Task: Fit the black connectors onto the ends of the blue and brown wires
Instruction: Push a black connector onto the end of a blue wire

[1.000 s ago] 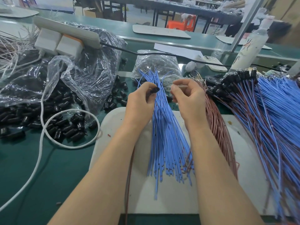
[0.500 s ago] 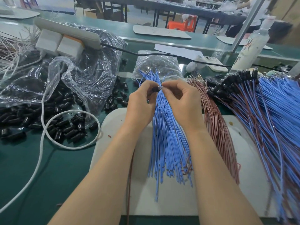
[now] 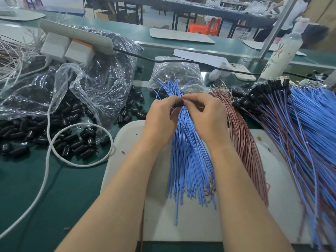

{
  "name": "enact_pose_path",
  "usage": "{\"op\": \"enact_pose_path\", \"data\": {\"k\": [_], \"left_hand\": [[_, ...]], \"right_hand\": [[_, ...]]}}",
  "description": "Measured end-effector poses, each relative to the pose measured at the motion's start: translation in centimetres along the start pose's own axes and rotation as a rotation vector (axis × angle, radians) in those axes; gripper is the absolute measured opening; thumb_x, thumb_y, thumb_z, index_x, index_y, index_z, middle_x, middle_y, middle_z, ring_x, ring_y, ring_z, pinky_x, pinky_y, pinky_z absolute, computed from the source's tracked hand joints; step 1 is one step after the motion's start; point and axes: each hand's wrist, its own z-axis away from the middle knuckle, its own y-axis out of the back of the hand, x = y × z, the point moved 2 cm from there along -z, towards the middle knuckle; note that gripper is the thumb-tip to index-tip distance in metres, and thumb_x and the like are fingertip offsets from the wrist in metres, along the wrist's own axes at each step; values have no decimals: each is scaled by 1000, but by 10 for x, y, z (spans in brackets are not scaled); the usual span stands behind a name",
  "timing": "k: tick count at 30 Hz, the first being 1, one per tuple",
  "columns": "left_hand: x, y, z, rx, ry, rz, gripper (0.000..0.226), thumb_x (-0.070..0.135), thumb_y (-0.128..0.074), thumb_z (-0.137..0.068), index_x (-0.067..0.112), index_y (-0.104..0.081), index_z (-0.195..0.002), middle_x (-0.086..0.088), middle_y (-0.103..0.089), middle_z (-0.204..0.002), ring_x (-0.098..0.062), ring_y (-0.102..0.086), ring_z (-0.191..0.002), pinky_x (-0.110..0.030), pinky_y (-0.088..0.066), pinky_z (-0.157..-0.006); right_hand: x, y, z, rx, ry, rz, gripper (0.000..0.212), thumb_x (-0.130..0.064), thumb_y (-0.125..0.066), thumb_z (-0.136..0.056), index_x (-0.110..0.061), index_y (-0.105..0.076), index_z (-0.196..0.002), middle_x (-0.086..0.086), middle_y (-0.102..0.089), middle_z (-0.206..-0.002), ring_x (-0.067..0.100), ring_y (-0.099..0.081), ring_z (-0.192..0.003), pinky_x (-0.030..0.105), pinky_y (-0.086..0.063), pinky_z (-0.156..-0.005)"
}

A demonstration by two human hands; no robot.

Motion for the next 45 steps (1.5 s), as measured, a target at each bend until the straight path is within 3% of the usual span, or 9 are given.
{"op": "enact_pose_path", "data": {"k": [5, 10, 14, 21, 28, 32, 34, 38, 45], "left_hand": [[-2, -2, -1, -26, 54, 12, 18, 22, -58, -93, 20, -67, -109, 10, -69, -89, -15, -57, -96, -29, -42, -90], [-2, -2, 1, -69, 60, 115, 11, 15, -59, -92, 15, -69, -94, 5, -69, -74, -13, -65, -78, -9, -40, -66], [-3, -2, 0, -50, 51, 80, 13, 12, -58, -91, 13, -71, -94, 3, -69, -74, -13, -62, -74, -10, -38, -64], [-1, -1, 0, -62, 61, 58, 13, 12, -59, -90, 12, -71, -94, 2, -70, -75, -14, -63, -74, -16, -42, -68], [-4, -5, 0, -156, 164, 24, 12, 20, -61, -90, 17, -69, -99, 6, -69, -86, -11, -58, -80, -20, -41, -75], [-9, -3, -1, -88, 184, 25, 9, 23, -62, -90, 20, -68, -96, 11, -59, -76, -6, -49, -70, -14, -34, -61], [-12, -3, -3, -48, 206, 53, 7, 22, -62, -90, 19, -68, -94, 10, -58, -72, -5, -49, -66, -8, -35, -60], [-14, -4, -2, -27, 210, 56, 6, 23, -62, -90, 19, -66, -90, 9, -58, -69, -2, -48, -63, -6, -36, -60], [-16, -5, -2, -8, 205, 60, 4, 22, -62, -90, 20, -64, -88, 11, -57, -68, -5, -50, -65, -8, -37, -61]], "right_hand": [[8, 2, -3, 35, -174, -229, 14, -8, -61, -91, -13, -71, -98, 0, -71, -87, 16, -67, -82, 32, -56, -83], [15, 0, -2, 30, -342, -415, 10, -7, -62, -90, -14, -67, -84, 6, -68, -78, 14, -65, -70, 24, -56, -73], [17, -2, -1, 11, -378, -445, 12, -8, -63, -90, -16, -67, -82, 4, -68, -76, 4, -64, -62, 13, -49, -61], [18, -6, 0, 24, -393, -512, 10, -6, -62, -90, -12, -67, -84, 6, -68, -79, 11, -66, -71, 15, -52, -66], [31, 6, -4, 92, -364, -199, 12, -17, -61, -91, -21, -62, -81, 3, -68, -80, 19, -65, -78, 36, -55, -81], [45, 28, -4, 262, -393, 102, 9, -24, -59, -92, -16, -60, -88, 0, -65, -84, 13, -58, -78, 23, -42, -69], [48, 29, -3, 194, -421, 184, 2, -19, -58, -91, -17, -60, -90, -3, -63, -85, 14, -57, -81, 23, -39, -71], [48, 25, -2, 47, -413, 235, 24, -10, -53, -93, -19, -65, -112, -1, -63, -98, 13, -56, -91, 22, -41, -81], [46, 32, -3, 203, -382, 311, 28, -4, -47, -92, -11, -68, -109, 8, -68, -109, 23, -60, -104, 31, -45, -95]]}}
